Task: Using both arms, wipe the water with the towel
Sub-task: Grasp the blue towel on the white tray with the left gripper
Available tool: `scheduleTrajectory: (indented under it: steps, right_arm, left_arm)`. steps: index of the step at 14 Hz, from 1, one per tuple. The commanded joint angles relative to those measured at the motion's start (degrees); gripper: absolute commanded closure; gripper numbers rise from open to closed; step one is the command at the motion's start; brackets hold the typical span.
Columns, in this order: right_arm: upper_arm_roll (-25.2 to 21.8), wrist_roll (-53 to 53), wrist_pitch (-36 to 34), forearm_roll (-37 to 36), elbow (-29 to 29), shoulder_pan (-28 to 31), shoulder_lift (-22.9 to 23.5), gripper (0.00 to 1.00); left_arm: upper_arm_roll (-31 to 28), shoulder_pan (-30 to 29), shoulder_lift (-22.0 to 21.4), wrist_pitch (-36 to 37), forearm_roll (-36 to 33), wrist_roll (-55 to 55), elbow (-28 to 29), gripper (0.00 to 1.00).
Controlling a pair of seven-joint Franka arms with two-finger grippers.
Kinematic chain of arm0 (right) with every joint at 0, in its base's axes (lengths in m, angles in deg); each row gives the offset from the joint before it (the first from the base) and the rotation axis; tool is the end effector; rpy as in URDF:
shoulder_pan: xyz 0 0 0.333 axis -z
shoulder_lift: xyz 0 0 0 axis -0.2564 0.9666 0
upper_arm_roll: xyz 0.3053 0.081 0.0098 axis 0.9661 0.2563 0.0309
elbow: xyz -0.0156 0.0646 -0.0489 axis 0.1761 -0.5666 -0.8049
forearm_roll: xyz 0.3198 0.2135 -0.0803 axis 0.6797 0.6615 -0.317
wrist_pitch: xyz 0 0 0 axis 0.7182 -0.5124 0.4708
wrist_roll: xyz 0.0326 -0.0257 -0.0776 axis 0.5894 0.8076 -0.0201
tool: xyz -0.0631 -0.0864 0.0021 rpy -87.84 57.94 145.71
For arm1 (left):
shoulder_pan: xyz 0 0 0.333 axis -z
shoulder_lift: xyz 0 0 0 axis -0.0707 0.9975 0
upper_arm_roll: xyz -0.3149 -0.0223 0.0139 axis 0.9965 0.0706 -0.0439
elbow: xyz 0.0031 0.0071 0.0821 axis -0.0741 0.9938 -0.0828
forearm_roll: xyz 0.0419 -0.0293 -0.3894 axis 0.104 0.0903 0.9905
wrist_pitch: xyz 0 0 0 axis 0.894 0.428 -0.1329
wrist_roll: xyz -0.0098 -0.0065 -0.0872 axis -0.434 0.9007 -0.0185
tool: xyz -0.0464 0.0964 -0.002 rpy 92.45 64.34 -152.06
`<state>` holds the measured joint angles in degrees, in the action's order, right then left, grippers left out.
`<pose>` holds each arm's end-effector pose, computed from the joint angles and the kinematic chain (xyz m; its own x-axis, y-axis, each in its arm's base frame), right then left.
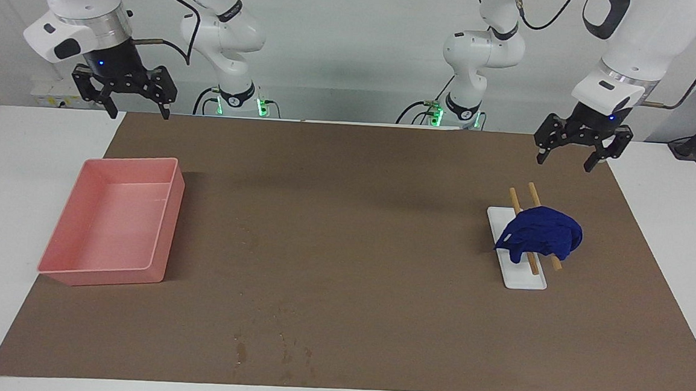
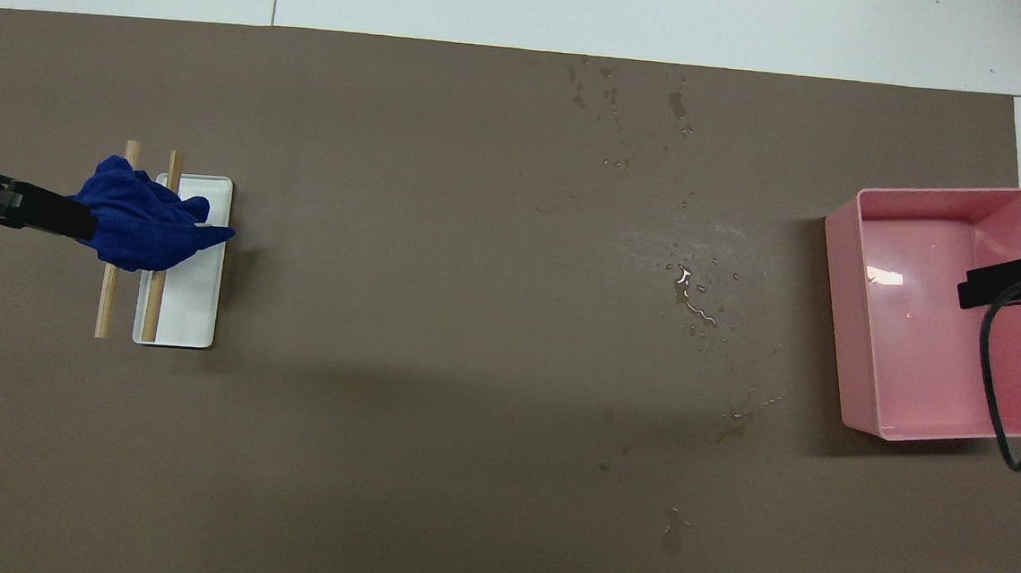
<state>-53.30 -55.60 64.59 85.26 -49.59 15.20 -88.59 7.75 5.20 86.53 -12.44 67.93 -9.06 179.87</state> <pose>0.5426 -0.0052 0.6613 0.9972 0.0744 -0.0062 0.0746 -0.9962 0.0444 0.5664 -0.0406 0.6219 0.9626 -0.2269 0.1481 -0.2249 -0.9739 -0.0302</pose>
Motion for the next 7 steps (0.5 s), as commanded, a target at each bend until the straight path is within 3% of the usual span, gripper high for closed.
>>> scheduleTrajectory:
  steps: [1, 4, 7]
  right_arm:
    - [0.4, 0.8, -0.8, 0.2, 0.2, 0.4, 0.1, 0.00]
    - [0.4, -2.6, -0.4, 4.5, -0.4, 0.5, -0.2, 0.00]
    - [0.4, -10.2, 1.7, 8.9, -2.1, 0.4, -0.9, 0.00]
  left_arm:
    - [-0.2, -0.5, 2.3, -6.9, -3.6, -1.2, 2.4, 0.00]
    - [-0.2, -0.4, 3.5, -13.4, -7.6, -14.8, 9.7, 0.00]
    - [-0.2, -0.1, 3.7, -19.3, -13.6, -18.4, 16.1, 0.00]
